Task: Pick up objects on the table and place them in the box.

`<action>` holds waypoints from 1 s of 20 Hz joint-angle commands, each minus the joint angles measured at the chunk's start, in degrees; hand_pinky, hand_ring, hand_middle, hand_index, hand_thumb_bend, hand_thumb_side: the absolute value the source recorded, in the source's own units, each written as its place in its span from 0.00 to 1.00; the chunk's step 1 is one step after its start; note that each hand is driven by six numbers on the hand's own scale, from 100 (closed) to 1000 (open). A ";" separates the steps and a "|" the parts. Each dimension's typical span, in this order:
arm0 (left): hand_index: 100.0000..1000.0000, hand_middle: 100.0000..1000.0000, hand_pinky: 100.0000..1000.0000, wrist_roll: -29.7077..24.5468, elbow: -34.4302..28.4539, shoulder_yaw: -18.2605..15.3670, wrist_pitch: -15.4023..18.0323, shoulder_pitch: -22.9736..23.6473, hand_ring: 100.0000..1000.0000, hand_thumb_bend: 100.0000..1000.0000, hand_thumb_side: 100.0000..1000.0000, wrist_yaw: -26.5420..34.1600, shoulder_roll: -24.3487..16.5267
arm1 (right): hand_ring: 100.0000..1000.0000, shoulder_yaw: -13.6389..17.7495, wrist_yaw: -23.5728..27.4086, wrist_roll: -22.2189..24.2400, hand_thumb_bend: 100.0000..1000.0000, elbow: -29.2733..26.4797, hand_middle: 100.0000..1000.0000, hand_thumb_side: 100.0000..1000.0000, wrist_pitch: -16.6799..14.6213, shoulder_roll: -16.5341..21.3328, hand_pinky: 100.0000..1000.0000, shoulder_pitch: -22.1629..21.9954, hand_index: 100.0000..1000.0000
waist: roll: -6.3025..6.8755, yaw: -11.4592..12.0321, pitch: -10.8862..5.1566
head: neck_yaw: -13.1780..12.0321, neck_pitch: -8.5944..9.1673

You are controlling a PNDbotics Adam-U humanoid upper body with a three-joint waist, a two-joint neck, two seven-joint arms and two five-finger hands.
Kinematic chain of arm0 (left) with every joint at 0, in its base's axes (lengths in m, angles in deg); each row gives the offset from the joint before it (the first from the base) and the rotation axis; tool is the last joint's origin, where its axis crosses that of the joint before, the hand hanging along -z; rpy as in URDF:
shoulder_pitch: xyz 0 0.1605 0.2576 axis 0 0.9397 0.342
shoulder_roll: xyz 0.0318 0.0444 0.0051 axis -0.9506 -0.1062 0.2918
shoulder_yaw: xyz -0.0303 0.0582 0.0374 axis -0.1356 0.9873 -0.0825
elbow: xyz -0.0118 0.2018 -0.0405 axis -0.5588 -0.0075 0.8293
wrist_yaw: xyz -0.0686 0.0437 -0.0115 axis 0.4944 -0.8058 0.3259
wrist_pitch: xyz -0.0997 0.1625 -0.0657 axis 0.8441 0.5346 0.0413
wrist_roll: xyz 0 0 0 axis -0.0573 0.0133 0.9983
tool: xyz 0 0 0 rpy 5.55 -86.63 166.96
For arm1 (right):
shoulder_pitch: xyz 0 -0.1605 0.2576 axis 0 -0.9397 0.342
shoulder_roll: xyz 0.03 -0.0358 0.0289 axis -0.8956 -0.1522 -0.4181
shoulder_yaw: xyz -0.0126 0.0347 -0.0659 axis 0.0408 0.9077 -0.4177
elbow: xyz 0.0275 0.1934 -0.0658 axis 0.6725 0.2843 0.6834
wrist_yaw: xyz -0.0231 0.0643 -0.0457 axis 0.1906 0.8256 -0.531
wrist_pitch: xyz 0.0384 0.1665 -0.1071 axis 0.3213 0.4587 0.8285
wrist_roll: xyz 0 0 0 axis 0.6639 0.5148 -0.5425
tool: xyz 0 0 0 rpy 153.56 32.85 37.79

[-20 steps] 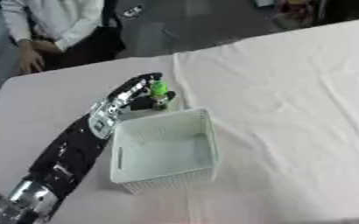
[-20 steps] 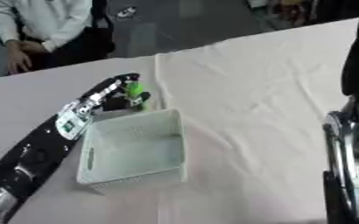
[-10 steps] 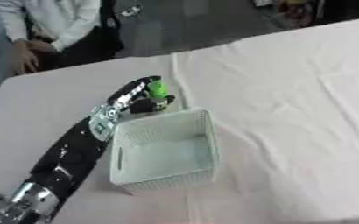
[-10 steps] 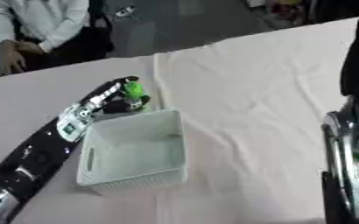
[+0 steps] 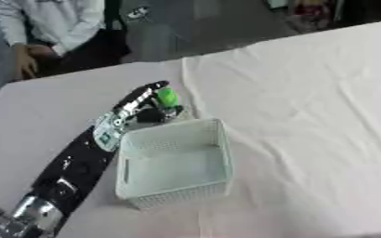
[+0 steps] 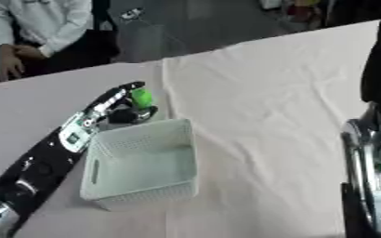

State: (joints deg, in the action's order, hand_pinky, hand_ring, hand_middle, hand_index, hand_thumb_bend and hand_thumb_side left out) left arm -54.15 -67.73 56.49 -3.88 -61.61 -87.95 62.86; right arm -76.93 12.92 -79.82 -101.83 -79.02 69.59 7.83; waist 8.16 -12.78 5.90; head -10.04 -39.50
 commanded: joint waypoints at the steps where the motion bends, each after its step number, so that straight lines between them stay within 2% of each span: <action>1: 0.98 0.84 0.43 0.99 -0.02 -0.34 0.14 -0.53 0.63 0.71 0.39 0.67 -0.50 | 0.40 -0.13 0.24 -0.03 0.00 -1.00 0.46 1.00 -0.13 -0.54 0.19 1.40 0.52 | -0.50 -0.07 -0.55 | 0.33 0.92; 2: 0.99 0.85 0.51 1.36 0.04 -0.34 0.07 -0.53 0.66 0.75 0.39 0.73 -0.48 | 0.40 -0.13 0.24 -0.02 0.00 -1.00 0.46 1.00 -0.13 -0.54 0.19 1.41 0.52 | -0.50 -0.07 -0.55 | 0.32 0.94; 3: 0.92 0.82 0.26 1.77 0.13 -0.38 -0.05 -0.52 0.56 0.59 0.39 0.82 -0.44 | 0.40 -0.13 0.24 -0.02 0.00 -1.00 0.46 1.00 -0.13 -0.54 0.19 1.41 0.52 | -0.51 -0.07 -0.54 | 0.33 0.96; 4: 0.93 0.82 0.26 2.27 0.23 -0.44 -0.20 -0.51 0.57 0.62 0.39 0.98 -0.36 | 0.40 -0.13 0.24 -0.02 0.00 -1.00 0.46 1.00 -0.14 -0.55 0.19 1.43 0.52 | -0.52 -0.08 -0.54 | 0.32 1.00; 5: 0.87 0.80 0.16 2.76 0.34 -0.48 -0.28 -0.50 0.51 0.55 0.39 1.21 -0.27 | 0.40 -0.13 0.24 -0.02 0.00 -1.00 0.46 1.00 -0.14 -0.56 0.19 1.44 0.52 | -0.54 -0.10 -0.52 | 0.33 1.04; 9: 0.80 0.77 0.19 4.47 0.80 -0.52 -0.20 -0.41 0.47 0.49 0.39 2.21 0.11 | 0.40 -0.12 0.25 -0.01 0.00 -1.00 0.46 1.00 -0.14 -0.62 0.19 1.48 0.52 | -0.59 -0.16 -0.47 | 0.31 1.17; 12: 0.70 0.70 0.10 5.53 1.11 -0.71 -0.13 -0.39 0.39 0.37 0.43 2.87 0.29 | 0.40 -0.11 0.27 -0.01 0.00 -1.00 0.46 1.00 -0.16 -0.68 0.19 1.50 0.52 | -0.60 -0.20 -0.43 | 0.34 1.30; 13: 0.66 0.65 0.06 6.15 1.18 -0.82 -0.11 -0.37 0.34 0.28 0.48 3.15 0.35 | 0.40 -0.11 0.27 -0.02 0.00 -1.00 0.46 1.00 -0.17 -0.71 0.19 1.51 0.52 | -0.60 -0.22 -0.43 | 0.35 1.35; 14: 0.67 0.67 0.07 6.94 1.23 -0.92 -0.03 -0.34 0.36 0.32 0.46 3.52 0.42 | 0.40 -0.11 0.27 -0.02 0.00 -1.00 0.46 1.00 -0.19 -0.73 0.19 1.52 0.52 | -0.60 -0.24 -0.42 | 0.36 1.41; 15: 0.59 0.53 0.00 7.82 1.28 -1.00 0.06 -0.32 0.19 0.11 0.70 3.91 0.46 | 0.40 -0.11 0.27 -0.03 0.00 -1.00 0.46 1.00 -0.19 -0.74 0.19 1.52 0.52 | -0.60 -0.25 -0.41 | 0.39 1.45; 19: 0.50 0.36 0.00 12.46 1.58 -1.02 0.32 -0.27 0.00 0.14 0.79 5.27 0.65 | 0.40 -0.13 0.29 -0.03 0.00 -1.00 0.46 1.00 -0.22 -0.79 0.20 1.54 0.52 | -0.58 -0.30 -0.40 | 0.40 1.49; 20: 0.48 0.33 0.00 13.42 1.62 -0.98 0.46 -0.29 0.00 0.15 0.80 5.51 0.67 | 0.40 -0.12 0.29 -0.04 0.00 -1.00 0.46 1.00 -0.23 -0.81 0.20 1.55 0.52 | -0.58 -0.32 -0.40 | 0.39 1.49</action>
State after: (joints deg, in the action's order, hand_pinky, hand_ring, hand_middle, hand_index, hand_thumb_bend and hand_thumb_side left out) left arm -42.05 -65.95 55.80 -3.47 -61.31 -83.01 64.47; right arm -76.93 12.92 -79.88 -101.83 -79.11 69.13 7.84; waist 8.02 -13.09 6.19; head -10.04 -39.02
